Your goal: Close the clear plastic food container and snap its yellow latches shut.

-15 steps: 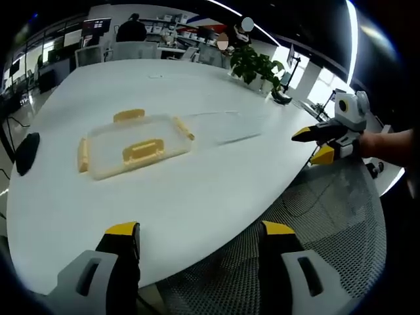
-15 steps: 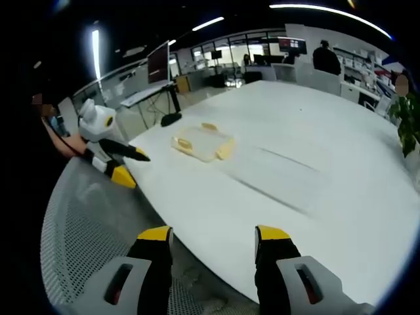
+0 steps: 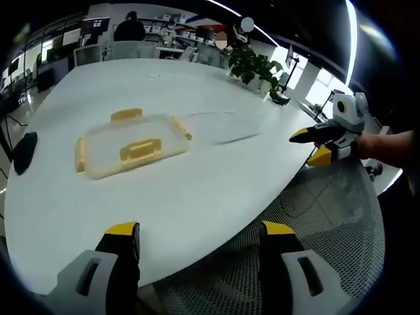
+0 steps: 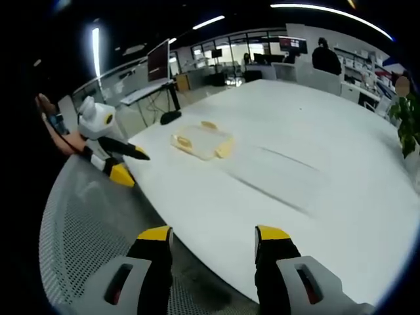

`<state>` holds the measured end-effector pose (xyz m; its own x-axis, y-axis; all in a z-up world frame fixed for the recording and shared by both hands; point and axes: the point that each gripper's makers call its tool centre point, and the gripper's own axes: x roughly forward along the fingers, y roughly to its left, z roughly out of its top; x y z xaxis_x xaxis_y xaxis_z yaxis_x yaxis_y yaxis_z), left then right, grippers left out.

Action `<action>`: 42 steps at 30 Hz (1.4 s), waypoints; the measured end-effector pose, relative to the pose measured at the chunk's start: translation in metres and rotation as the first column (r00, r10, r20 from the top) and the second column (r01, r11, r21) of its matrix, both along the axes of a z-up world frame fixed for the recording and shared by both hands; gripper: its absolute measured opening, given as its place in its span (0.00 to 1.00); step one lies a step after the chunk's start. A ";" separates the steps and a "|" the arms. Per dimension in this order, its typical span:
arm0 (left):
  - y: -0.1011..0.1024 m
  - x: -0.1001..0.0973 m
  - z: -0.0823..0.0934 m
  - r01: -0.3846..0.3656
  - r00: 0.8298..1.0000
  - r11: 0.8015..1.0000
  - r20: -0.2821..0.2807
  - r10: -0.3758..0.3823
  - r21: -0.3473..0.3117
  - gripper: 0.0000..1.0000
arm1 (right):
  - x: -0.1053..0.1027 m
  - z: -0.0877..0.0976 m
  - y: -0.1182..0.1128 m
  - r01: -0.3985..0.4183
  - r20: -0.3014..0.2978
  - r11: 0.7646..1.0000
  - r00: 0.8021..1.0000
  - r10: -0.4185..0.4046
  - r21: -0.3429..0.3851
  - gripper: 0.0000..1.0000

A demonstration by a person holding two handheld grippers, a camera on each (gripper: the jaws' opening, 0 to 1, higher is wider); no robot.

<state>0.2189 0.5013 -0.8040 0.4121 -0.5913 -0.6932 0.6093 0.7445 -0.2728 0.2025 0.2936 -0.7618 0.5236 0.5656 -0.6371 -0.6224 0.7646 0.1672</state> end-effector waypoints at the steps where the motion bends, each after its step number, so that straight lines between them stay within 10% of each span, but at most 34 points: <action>1: 0.000 -0.001 0.000 -0.001 1.000 1.000 -0.004 0.001 -0.003 0.74 | 0.000 0.000 0.000 0.001 -0.002 1.000 1.000 -0.001 0.001 0.49; 42: 0.004 0.000 -0.004 -0.029 0.999 0.999 -0.047 0.028 -0.016 0.65 | -0.005 0.000 0.009 -0.035 -0.025 0.999 0.999 0.035 0.020 0.45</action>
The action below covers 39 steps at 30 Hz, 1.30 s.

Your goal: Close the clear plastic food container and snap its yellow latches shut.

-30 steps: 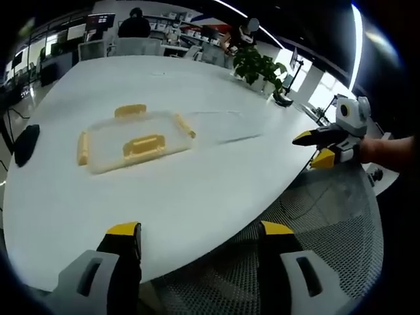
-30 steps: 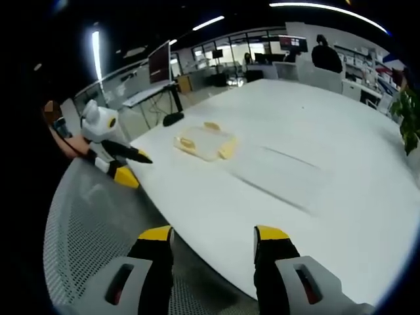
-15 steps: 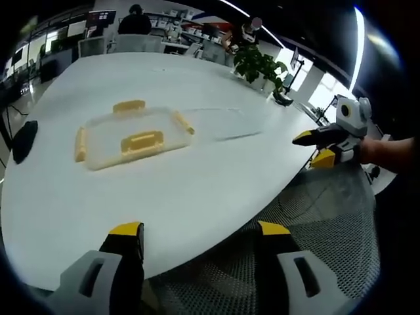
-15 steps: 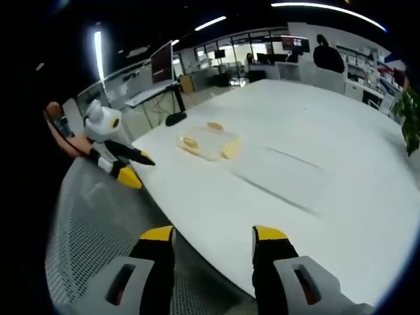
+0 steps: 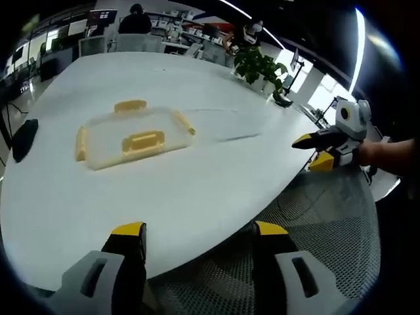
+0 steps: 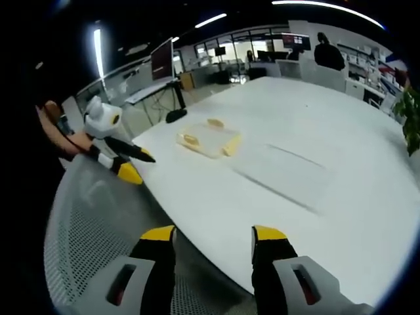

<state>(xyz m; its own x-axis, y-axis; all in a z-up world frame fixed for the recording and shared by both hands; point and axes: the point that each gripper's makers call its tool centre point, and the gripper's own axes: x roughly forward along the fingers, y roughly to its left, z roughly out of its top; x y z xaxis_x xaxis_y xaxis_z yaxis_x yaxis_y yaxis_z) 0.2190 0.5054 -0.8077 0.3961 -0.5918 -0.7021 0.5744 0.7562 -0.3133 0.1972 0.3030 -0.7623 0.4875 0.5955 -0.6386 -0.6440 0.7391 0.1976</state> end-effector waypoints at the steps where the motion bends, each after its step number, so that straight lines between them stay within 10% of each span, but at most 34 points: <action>1: 0.002 0.003 0.001 -0.010 1.000 1.000 0.005 0.010 -0.004 0.65 | 0.001 0.002 0.001 0.000 0.004 1.000 1.000 0.000 0.003 0.45; 12: 0.009 0.009 0.013 -0.031 0.999 0.999 0.042 0.032 -0.021 0.67 | 0.011 0.025 0.009 -0.005 0.054 0.998 0.999 0.001 0.068 0.45; 20: 0.004 0.018 0.035 -0.050 0.998 0.983 0.039 0.058 -0.175 0.71 | 0.033 0.049 -0.007 0.091 0.114 0.984 0.987 -0.109 0.151 0.46; 24: 0.010 0.042 0.064 -0.127 0.988 0.935 0.039 0.148 -0.330 0.73 | 0.050 0.074 -0.004 0.150 0.131 0.950 0.973 -0.192 0.274 0.47; 34: 0.023 0.069 0.087 -0.136 0.985 0.904 0.039 0.166 -0.404 0.75 | 0.068 0.099 0.033 0.059 0.171 0.952 0.979 -0.114 0.301 0.47; 39: 0.016 0.072 0.098 -0.146 0.985 0.849 0.005 0.172 -0.507 0.74 | 0.076 0.105 0.040 0.055 0.165 0.943 0.980 -0.114 0.327 0.47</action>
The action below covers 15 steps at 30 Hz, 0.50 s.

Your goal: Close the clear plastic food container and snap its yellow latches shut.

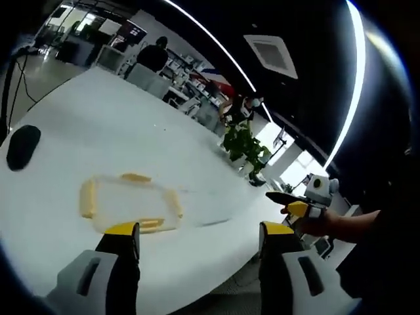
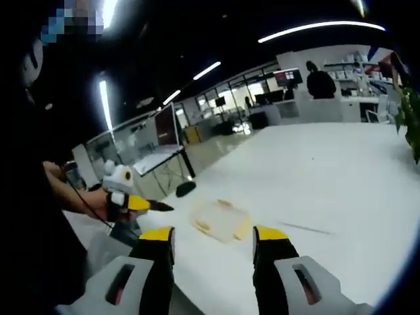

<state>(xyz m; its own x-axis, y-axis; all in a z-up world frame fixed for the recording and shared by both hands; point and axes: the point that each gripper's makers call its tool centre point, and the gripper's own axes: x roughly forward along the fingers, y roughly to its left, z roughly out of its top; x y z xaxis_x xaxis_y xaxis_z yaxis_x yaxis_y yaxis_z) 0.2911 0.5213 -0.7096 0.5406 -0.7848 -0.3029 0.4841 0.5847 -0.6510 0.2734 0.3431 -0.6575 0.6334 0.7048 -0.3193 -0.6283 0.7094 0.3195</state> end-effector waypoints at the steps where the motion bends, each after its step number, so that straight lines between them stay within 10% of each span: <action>1: 0.000 0.001 0.000 -0.006 1.000 1.000 -0.002 0.006 -0.010 0.75 | 0.000 0.000 0.000 -0.001 -0.001 1.000 1.000 0.001 -0.001 0.46; 15: 0.000 0.010 -0.003 0.015 0.999 0.999 -0.029 -0.017 -0.052 0.87 | 0.016 0.001 0.015 -0.056 0.001 0.998 0.998 0.056 -0.017 0.43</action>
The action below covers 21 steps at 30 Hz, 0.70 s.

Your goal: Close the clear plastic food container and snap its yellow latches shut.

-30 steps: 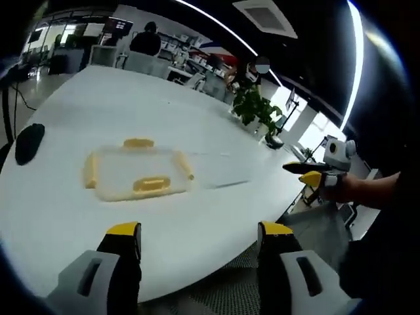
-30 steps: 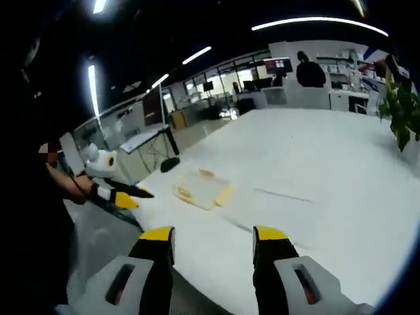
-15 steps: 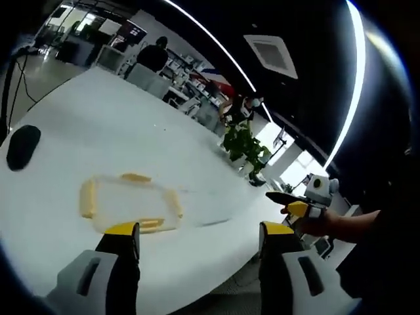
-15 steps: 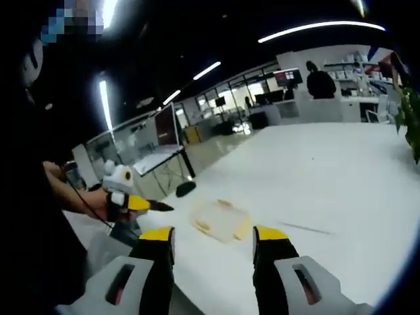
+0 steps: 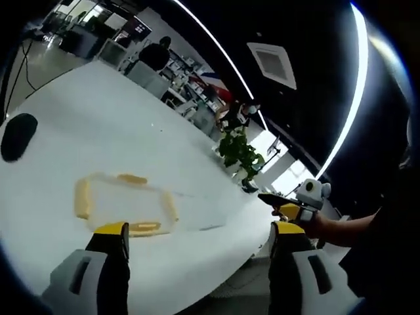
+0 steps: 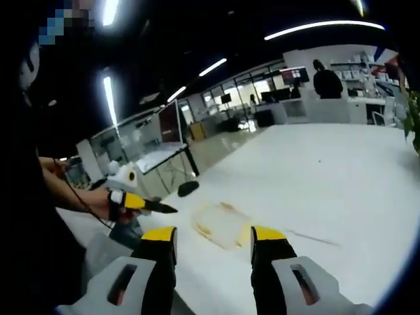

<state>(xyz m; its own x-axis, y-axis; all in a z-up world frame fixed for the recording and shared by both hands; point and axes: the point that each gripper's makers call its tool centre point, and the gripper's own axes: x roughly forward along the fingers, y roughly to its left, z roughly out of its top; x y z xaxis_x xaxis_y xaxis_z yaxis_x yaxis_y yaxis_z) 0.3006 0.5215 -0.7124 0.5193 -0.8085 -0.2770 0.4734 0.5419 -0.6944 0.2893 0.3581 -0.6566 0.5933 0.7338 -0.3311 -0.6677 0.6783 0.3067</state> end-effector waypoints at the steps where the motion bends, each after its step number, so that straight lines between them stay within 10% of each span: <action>1: 0.000 0.001 0.000 0.006 1.000 1.000 -0.003 -0.006 0.000 0.86 | 0.001 0.000 0.002 -0.007 0.001 1.000 1.000 0.007 -0.001 0.43; 8: 0.005 0.023 0.009 -0.036 0.999 0.999 0.001 0.036 -0.038 0.68 | 0.014 0.003 0.016 -0.048 0.012 0.999 0.999 0.048 -0.007 0.41; 21: 0.027 0.041 -0.009 -0.006 0.998 0.989 0.061 -0.003 0.150 0.70 | 0.029 -0.002 0.031 -0.121 0.025 0.991 0.992 0.122 -0.055 0.40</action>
